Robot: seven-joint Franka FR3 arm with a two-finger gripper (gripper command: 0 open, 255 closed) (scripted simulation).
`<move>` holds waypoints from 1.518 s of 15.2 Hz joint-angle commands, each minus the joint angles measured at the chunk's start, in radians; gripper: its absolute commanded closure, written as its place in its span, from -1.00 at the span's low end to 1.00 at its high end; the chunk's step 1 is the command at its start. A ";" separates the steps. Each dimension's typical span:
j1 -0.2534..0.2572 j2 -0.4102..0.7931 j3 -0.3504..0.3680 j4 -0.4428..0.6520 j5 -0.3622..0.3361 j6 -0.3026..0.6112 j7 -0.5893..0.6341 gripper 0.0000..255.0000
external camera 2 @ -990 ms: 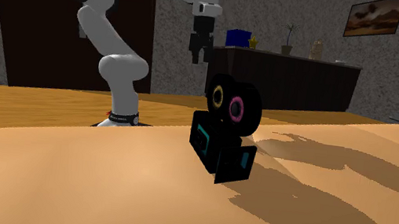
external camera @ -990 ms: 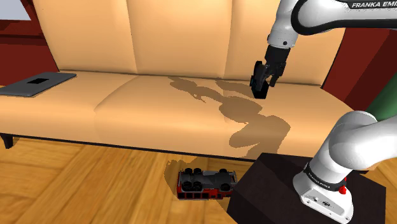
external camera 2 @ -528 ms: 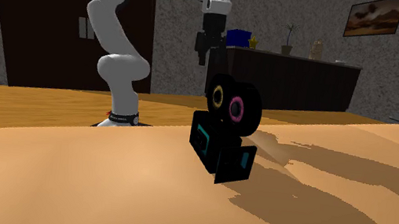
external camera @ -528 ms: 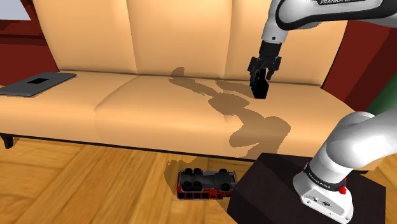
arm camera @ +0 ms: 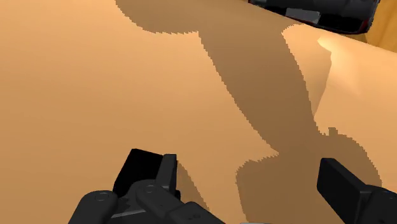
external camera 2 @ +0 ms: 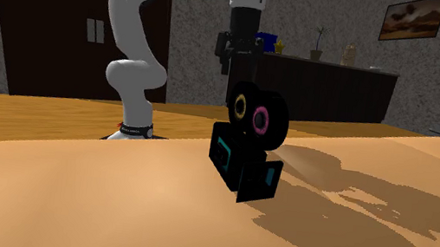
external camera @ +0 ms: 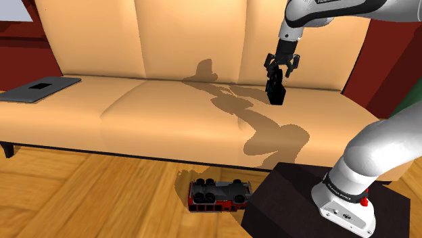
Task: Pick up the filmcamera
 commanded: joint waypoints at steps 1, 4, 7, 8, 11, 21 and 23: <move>-0.022 0.064 -0.021 0.053 -0.004 0.007 0.024 -1.00; -0.055 0.138 -0.054 0.123 -0.009 0.004 0.057 -1.00; -0.073 0.178 -0.072 0.149 -0.010 0.014 0.074 -1.00; -0.073 0.179 -0.073 0.137 -0.009 0.027 0.074 -1.00; -0.074 0.182 -0.074 0.099 -0.009 0.067 0.072 -1.00; -0.074 0.185 -0.075 0.066 -0.008 0.104 0.070 1.00; -0.074 0.186 -0.075 0.067 -0.008 0.104 0.070 1.00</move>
